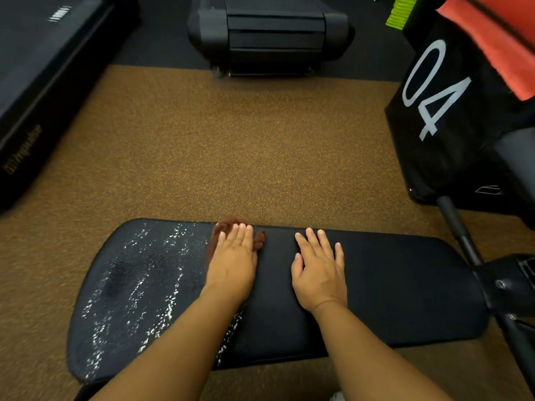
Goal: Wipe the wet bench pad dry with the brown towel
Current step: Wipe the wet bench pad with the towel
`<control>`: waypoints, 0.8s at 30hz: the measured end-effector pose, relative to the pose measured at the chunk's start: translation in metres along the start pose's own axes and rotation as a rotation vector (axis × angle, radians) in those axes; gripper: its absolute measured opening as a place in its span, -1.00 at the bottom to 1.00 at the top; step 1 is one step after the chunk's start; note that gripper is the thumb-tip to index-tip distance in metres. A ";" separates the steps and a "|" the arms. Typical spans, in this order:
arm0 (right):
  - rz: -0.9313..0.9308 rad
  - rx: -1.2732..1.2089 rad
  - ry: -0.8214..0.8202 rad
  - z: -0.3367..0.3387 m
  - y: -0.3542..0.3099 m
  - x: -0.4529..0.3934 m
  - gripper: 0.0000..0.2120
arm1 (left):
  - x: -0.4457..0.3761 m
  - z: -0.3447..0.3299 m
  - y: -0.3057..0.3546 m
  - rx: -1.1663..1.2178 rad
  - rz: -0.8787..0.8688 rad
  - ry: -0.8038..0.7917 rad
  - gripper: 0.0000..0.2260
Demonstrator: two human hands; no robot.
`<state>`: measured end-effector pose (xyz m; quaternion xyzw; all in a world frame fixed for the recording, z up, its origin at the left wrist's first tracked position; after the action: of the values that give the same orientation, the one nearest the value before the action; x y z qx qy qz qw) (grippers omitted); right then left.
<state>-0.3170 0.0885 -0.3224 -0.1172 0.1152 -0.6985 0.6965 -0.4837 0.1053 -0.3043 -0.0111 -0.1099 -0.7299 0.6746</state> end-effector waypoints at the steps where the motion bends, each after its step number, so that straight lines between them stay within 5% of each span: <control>1: -0.002 0.001 0.000 0.000 0.000 0.000 -0.42 | -0.002 0.000 0.009 0.050 0.015 0.007 -0.52; 7: -0.003 0.004 0.006 0.000 0.000 -0.001 -0.42 | -0.018 -0.003 0.028 0.073 -0.243 0.010 -0.56; 15: 0.003 0.003 0.000 -0.001 0.000 0.000 -0.45 | -0.023 0.019 -0.013 0.082 0.034 0.080 -0.69; 20: 0.002 0.013 -0.004 -0.001 0.001 -0.001 -0.44 | -0.021 0.007 0.037 0.063 -0.229 -0.014 -0.58; 24: 0.005 -0.001 0.004 -0.001 0.002 -0.001 -0.44 | -0.009 0.006 -0.006 -0.049 -0.122 -0.010 -0.54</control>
<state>-0.3155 0.0891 -0.3238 -0.1158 0.1172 -0.6969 0.6979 -0.4898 0.1153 -0.3009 -0.0245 -0.0959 -0.7720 0.6279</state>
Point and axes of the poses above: each hand's wrist, its own x-axis away from the middle knuckle, its own z-axis out of the back of the hand, y = z × x, the point moved 4 cm from there along -x, towards the middle knuckle, and after that the axes turned 4 degrees about -x, right-handed, at the moved point
